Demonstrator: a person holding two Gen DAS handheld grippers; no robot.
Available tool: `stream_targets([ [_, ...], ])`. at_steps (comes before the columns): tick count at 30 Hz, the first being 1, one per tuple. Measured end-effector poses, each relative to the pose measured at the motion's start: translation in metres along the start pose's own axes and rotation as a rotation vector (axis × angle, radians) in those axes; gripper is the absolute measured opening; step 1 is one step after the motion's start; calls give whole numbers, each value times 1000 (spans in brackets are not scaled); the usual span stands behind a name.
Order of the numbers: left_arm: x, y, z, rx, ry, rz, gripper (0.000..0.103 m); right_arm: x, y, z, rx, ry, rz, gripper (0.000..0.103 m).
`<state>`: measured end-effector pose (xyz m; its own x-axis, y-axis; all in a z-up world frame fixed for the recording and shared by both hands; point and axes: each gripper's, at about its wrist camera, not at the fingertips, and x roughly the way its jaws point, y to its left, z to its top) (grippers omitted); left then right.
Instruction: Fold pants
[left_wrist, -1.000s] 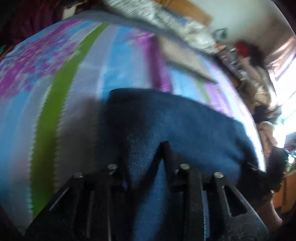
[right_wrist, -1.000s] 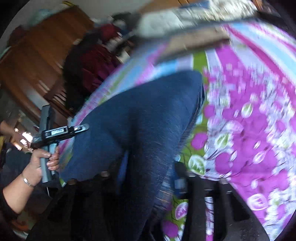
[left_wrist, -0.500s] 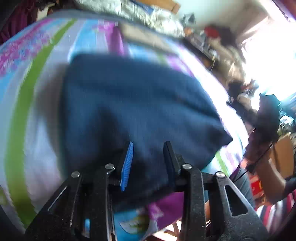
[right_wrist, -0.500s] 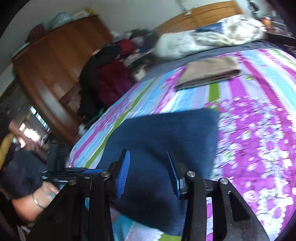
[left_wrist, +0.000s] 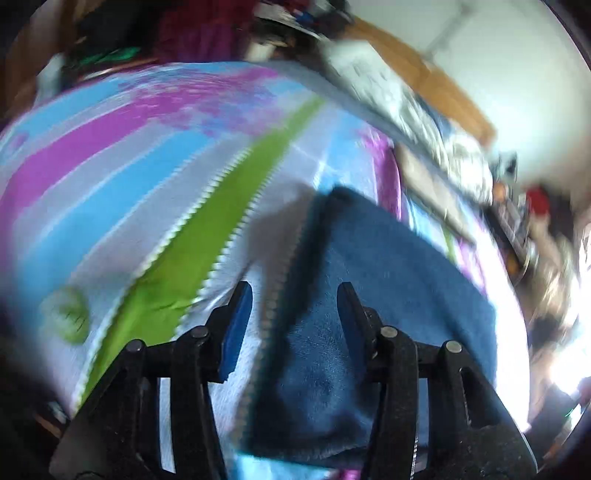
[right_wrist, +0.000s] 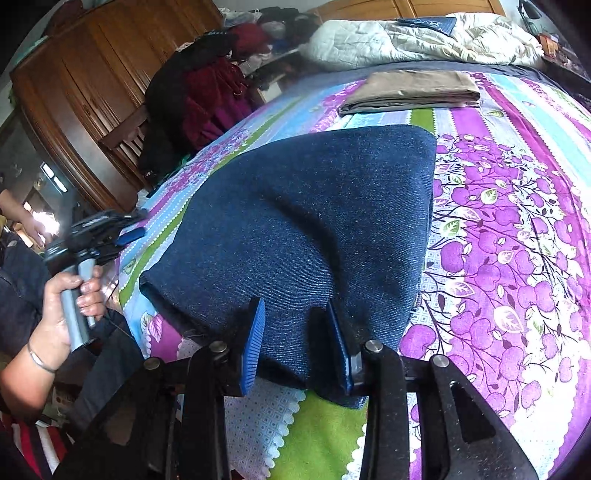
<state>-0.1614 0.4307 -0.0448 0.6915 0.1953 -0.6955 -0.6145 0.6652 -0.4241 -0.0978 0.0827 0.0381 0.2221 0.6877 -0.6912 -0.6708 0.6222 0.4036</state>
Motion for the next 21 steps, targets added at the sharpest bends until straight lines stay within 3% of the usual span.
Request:
stream_targets([
  [2,-24,9,-13,-33,-8,-53,50,-1,2,2,-1,12,4,40],
  [4,-49,15,-31,80,82,-79,50,1,-1,4,14,23,18,40],
  [7,-87,27,-54,333,163,-70,50,-1,-1,4,28,24,19,40],
  [9,-91,39,-48,388,203,-20,50,-2,1,2,25,14,7,40],
  [11,-97,50,-36,335,187,-12,50,-3,5,0,25,4,-14,40],
  [14,-101,41,-31,244,98,-32,52,-8,13,3,15,-20,-19,40],
  [16,-95,35,-31,185,63,-47,70,-14,21,8,-17,-34,-24,40],
  [17,-89,29,-28,161,53,-78,71,-16,24,11,-31,-41,-28,40],
  [21,-56,-6,4,177,16,-126,72,-23,24,32,-44,-87,-29,40],
])
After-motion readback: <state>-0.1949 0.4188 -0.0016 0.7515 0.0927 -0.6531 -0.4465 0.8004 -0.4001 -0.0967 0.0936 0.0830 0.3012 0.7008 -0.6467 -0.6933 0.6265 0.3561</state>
